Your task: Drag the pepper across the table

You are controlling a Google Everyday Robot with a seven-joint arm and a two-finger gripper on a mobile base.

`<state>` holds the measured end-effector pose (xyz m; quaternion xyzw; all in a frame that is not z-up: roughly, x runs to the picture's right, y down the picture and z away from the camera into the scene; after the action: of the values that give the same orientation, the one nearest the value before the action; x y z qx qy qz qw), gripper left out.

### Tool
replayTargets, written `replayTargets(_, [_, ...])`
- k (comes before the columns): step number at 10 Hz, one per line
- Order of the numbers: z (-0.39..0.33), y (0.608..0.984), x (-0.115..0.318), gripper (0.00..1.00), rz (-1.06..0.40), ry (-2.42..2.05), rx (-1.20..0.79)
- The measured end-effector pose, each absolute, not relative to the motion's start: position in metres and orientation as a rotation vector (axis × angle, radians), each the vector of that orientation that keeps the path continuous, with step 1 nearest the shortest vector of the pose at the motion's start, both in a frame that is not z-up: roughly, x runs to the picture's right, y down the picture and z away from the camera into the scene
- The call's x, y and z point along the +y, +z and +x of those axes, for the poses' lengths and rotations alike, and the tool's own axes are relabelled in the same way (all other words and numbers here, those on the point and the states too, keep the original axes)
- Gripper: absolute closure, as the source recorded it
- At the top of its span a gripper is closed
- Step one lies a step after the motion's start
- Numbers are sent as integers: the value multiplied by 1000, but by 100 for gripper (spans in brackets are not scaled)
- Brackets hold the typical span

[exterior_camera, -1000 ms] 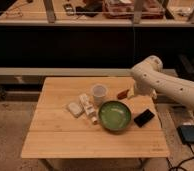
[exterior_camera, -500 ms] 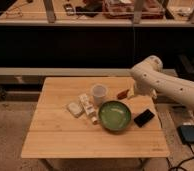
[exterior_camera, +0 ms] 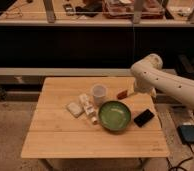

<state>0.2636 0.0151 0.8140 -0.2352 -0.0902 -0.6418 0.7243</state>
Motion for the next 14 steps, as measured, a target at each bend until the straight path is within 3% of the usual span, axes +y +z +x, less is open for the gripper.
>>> replayTargets(6, [229,898,-16,20,-571,-1088,-273])
replayTargets(9, [229,902,-13,20,-577,-1062,-286])
replayTargets(14, [244,942,18,20,-560,-930,-377])
